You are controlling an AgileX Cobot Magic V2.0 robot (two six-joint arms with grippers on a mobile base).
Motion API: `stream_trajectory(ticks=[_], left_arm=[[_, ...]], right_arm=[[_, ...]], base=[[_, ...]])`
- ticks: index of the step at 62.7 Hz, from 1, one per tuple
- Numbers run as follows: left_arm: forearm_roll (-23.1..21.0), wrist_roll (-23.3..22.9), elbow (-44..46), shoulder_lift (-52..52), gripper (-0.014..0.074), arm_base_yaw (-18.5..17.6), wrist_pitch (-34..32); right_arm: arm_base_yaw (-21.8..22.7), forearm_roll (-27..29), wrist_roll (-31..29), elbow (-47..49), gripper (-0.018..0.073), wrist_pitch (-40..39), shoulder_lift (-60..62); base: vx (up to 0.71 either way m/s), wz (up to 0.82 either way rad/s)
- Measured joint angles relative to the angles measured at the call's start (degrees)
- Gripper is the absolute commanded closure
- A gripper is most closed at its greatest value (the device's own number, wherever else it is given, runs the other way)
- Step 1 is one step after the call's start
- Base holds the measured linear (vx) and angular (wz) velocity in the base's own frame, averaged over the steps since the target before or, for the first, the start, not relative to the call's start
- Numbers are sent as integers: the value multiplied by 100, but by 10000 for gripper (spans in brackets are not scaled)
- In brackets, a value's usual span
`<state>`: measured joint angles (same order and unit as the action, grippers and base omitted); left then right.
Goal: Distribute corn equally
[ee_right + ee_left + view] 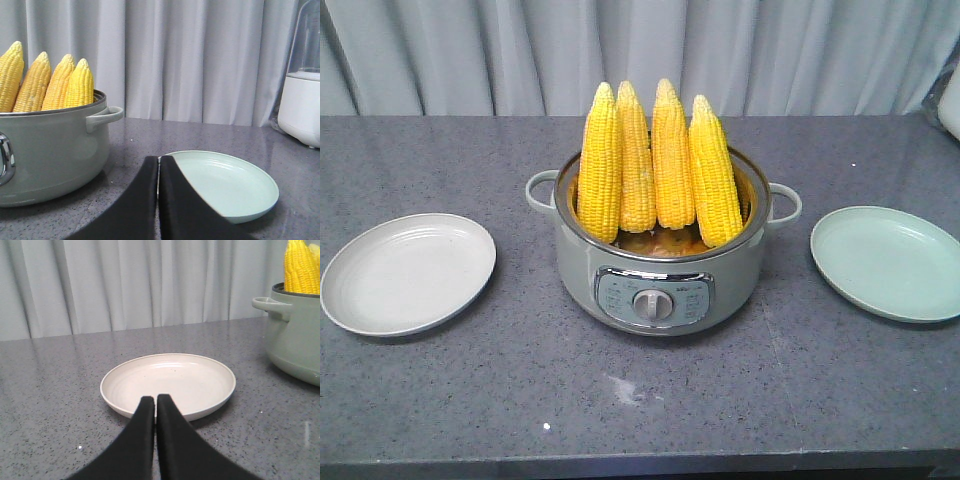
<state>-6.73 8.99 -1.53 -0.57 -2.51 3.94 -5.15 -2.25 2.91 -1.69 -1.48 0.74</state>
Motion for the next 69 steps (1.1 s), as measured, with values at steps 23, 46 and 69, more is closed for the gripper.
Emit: stream_trajectory(ticks=[23, 46, 69], left_arm=[[0, 0, 0, 0, 603, 0, 0], [0, 0, 0, 0, 603, 0, 0], [0, 0, 0, 0, 603, 0, 0]], right_arm=[[0, 0, 0, 0, 564, 0, 0], [0, 0, 0, 0, 564, 0, 0], [0, 0, 0, 0, 564, 0, 0]], base=[[0, 0], [0, 0], [0, 0]])
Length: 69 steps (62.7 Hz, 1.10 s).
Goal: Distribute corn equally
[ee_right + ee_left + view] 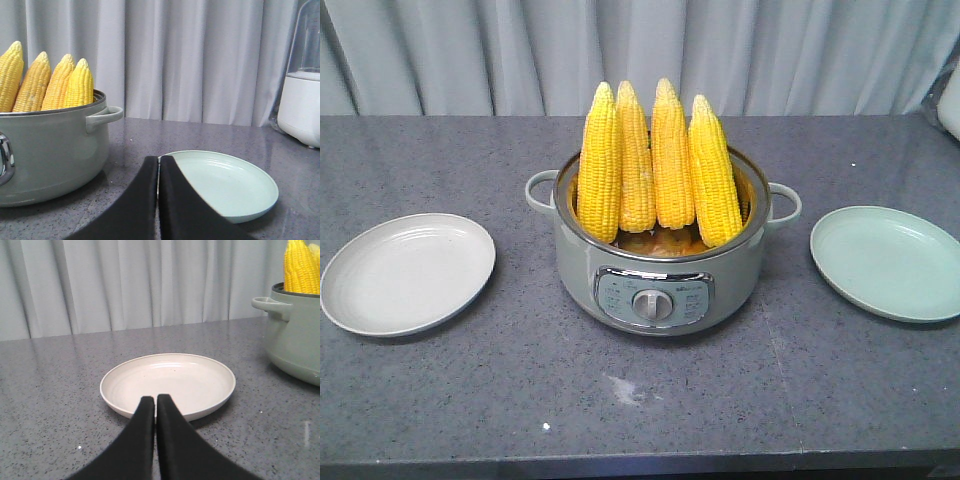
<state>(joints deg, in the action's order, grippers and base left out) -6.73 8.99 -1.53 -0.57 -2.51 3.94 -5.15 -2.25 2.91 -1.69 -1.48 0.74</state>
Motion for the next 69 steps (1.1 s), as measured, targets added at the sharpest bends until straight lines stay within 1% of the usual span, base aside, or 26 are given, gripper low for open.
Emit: stream_trajectory(ticks=[23, 27, 30, 35, 37, 40, 43, 49, 53, 57, 66, 69], left_arm=[[0, 0, 0, 0, 603, 0, 0], [0, 0, 0, 0, 603, 0, 0], [0, 0, 0, 0, 603, 0, -13], [-18, -124, 0, 0, 603, 0, -19], [-76, -263, 0, 0, 603, 0, -19], [-228, -528, 0, 0, 603, 0, -19], [-479, -931, 0, 0, 603, 0, -26], [-1032, -1759, 0, 0, 603, 0, -76], [-1324, -2260, 0, 0, 603, 0, -95], [-1504, -2612, 0, 0, 603, 0, -115], [-1808, -3249, 0, 0, 603, 0, -232], [-1983, -3508, 0, 0, 603, 0, -358]], right_arm=[[0, 0, 0, 0, 564, 0, 0], [0, 30, 77, 0, 564, 0, 0], [0, 176, 343, 0, 564, -7, 0], [0, 767, 1075, 0, 564, -68, 0], [0, 1000, 1448, 0, 564, -100, 0], [0, 1493, 2058, 0, 564, -128, 0], [0, 1904, 2539, 0, 564, -133, 0], [0, 2522, 3147, 0, 564, -133, 0], [0, 2758, 3311, 0, 564, -139, 0], [0, 2852, 3366, 0, 564, -150, 0], [0, 2912, 3427, 0, 564, -183, 0], [0, 2947, 3460, 0, 564, -202, 0]], base=[[0, 0], [0, 0], [0, 0], [0, 0], [0, 0], [0, 0], [0, 0], [0, 0], [0, 0], [0, 0], [0, 0], [0, 0]])
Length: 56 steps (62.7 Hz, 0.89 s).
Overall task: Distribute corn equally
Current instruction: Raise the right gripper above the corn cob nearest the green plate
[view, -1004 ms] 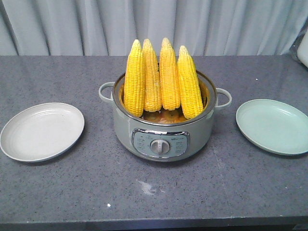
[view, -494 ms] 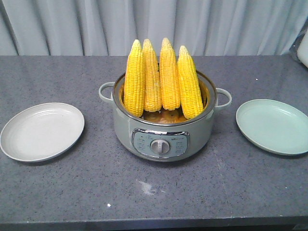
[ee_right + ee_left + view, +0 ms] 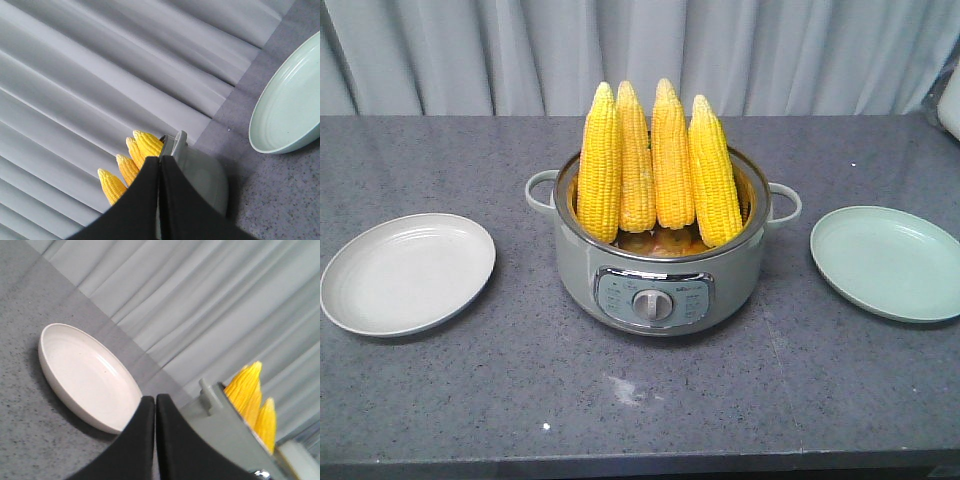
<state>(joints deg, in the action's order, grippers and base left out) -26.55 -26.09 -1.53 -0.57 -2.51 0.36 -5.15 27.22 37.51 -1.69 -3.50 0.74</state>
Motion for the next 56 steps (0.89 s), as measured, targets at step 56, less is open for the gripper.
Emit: stream_trajectory(ticks=[56], left_arm=[[1128, -1767, 1846, -6, 603, 0, -970]], right_arm=[[0, -2808, -13, 1543, 564, 986, -74]], base=[[0, 0]])
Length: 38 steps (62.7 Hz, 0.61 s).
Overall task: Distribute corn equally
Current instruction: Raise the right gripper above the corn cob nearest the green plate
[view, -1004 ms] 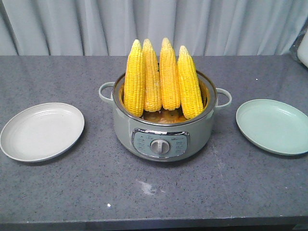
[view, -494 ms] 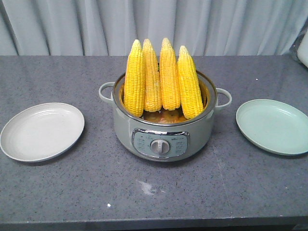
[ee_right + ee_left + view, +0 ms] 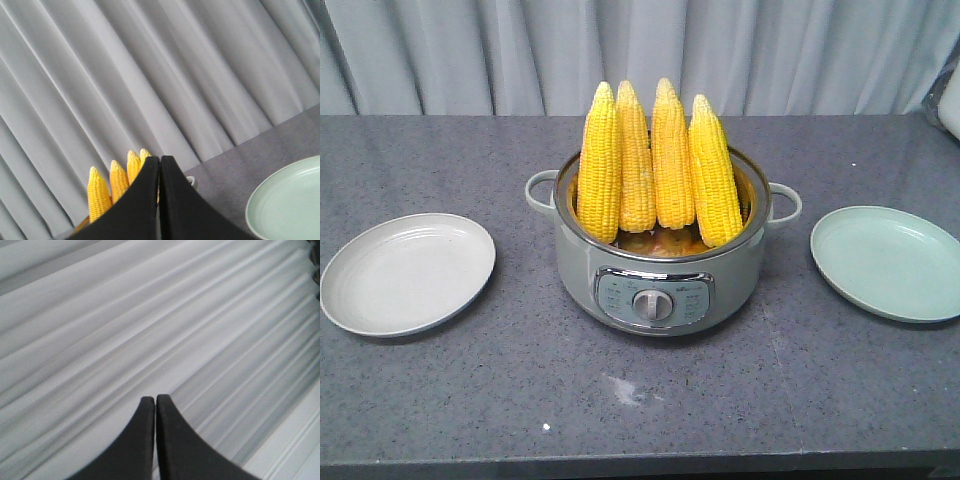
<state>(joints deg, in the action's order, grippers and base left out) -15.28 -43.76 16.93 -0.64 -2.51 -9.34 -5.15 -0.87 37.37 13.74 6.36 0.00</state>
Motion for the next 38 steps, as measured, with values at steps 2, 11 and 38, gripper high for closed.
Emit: stream_trajectory(ticks=[2, 11, 38], left_arm=[[294, 8, 194, 20, 603, 0, 182], [1129, 12, 979, 462, 603, 0, 1087], [1276, 1372, 2308, 2519, 591, -610, 2136]], right_arm=[[0, -170, -59, 245, 564, 239, -96], [0, -342, -1149, 1366, 561, 1197, -845], [0, 3397, -7598, 3952, 298, 2918, -4032]], base=[[0, 0], [0, 0], [0, 0]])
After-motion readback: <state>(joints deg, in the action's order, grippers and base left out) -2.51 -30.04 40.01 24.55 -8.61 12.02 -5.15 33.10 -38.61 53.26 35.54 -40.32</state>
